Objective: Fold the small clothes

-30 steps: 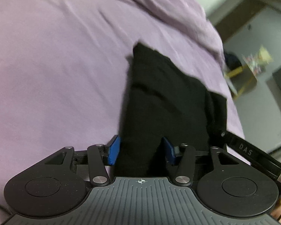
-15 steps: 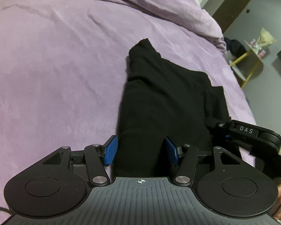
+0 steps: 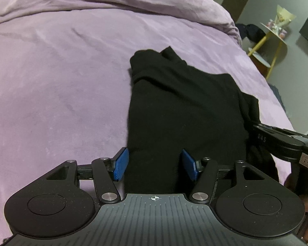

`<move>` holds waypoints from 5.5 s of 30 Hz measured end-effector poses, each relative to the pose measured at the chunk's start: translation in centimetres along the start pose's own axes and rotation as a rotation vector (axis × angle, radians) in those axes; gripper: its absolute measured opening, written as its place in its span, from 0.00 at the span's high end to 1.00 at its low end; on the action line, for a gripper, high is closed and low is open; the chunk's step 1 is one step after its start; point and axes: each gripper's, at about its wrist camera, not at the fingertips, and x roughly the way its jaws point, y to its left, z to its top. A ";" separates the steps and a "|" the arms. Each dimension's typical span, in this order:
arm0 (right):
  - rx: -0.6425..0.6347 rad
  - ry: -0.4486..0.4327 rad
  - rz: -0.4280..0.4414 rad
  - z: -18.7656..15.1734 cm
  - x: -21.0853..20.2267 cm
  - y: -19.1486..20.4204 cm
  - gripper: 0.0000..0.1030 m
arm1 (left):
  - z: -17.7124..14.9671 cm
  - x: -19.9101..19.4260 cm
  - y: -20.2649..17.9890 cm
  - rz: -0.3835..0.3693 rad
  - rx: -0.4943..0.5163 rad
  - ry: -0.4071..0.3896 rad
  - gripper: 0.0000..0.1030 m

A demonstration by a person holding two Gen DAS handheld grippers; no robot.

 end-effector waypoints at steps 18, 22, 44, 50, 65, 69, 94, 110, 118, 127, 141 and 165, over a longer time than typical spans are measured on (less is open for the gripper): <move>0.469 0.014 0.377 -8.2 -8.3 -7.5 0.92 | -3.5 -1.7 1.9 -0.090 -0.143 0.070 0.42; 0.760 -0.024 0.618 -9.2 -8.1 -10.8 0.93 | -3.2 -2.0 2.1 -0.063 -0.138 0.080 0.50; 0.353 0.067 0.271 -8.6 -7.7 -6.8 0.90 | -3.4 -1.6 1.3 -0.013 -0.013 0.086 0.64; 0.337 0.054 0.274 -8.6 -8.2 -7.3 0.81 | -3.5 -2.0 1.9 -0.042 -0.018 0.076 0.78; 0.240 -0.055 0.353 0.8 -1.5 -1.2 0.66 | -0.6 -3.2 4.1 -0.058 -0.127 -0.031 0.68; 0.152 -0.040 0.284 4.5 3.6 2.4 0.67 | 3.9 1.2 2.1 -0.041 -0.149 -0.089 0.62; 0.248 -0.091 0.309 1.4 4.2 -0.9 0.68 | 5.8 9.1 -0.4 0.115 0.080 -0.219 0.19; 0.690 0.171 0.677 -4.2 2.6 -13.5 0.38 | 1.4 1.7 7.6 -0.268 -0.159 0.053 0.22; 0.724 0.230 0.721 -3.1 5.8 -9.9 0.72 | 3.2 5.9 5.9 -0.343 -0.271 0.122 0.30; 0.705 0.155 0.701 -1.6 3.3 -8.4 0.81 | 4.9 3.7 5.3 -0.333 -0.223 0.084 0.73; 0.708 0.323 0.891 -4.2 -1.6 -0.9 0.81 | 2.3 -8.6 9.7 -0.245 -0.111 0.061 0.73; 0.883 0.447 1.031 -14.5 -7.1 -1.7 0.73 | -10.0 -12.3 17.9 -0.319 -0.322 0.121 0.75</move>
